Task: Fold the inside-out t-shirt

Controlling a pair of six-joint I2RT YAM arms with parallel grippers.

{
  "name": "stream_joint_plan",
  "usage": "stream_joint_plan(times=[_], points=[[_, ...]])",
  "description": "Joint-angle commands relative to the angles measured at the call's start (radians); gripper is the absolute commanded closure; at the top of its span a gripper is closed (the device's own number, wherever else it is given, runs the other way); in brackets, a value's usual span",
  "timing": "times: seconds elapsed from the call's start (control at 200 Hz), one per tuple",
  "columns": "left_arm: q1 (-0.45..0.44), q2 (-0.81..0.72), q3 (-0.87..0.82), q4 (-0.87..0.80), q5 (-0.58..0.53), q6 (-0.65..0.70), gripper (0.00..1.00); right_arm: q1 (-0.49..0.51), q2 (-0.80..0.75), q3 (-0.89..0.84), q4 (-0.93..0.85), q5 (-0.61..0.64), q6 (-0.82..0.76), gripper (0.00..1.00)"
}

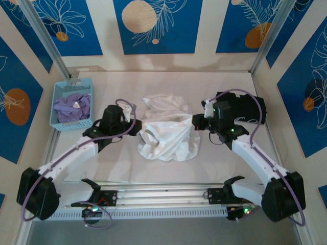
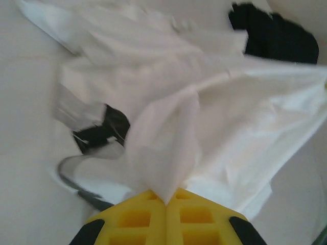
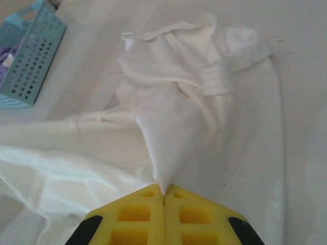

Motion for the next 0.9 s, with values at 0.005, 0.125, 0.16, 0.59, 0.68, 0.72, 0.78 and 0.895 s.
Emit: stream_joint_plan(times=[0.005,0.125,0.16,0.59,0.68,0.72,0.78,0.895], points=[[0.017,-0.038,-0.006,-0.125,-0.196,-0.011,1.00,-0.001,-0.053,-0.053,0.062,-0.129,-0.032,1.00],[0.020,-0.077,-0.029,-0.153,-0.308,-0.024,1.00,0.004,-0.037,-0.058,0.058,-0.156,-0.026,1.00],[0.020,-0.082,-0.034,-0.157,-0.337,-0.024,1.00,0.006,-0.029,-0.059,0.068,-0.178,-0.021,1.00],[0.021,-0.114,-0.136,-0.218,-0.170,0.002,1.00,0.277,-0.008,-0.147,-0.153,0.096,0.208,0.98],[0.019,-0.145,-0.200,-0.211,-0.079,-0.043,1.00,0.356,-0.075,-0.161,-0.222,0.258,0.259,0.79],[0.019,-0.150,-0.220,-0.209,-0.058,-0.055,1.00,0.378,-0.086,-0.148,-0.223,0.320,0.239,0.71],[0.019,-0.147,-0.233,-0.208,-0.049,-0.063,1.00,0.391,-0.078,-0.112,-0.199,0.377,0.164,0.62],[0.018,-0.134,-0.228,-0.209,-0.047,-0.055,1.00,0.392,0.020,-0.028,-0.109,0.378,-0.010,0.53]])
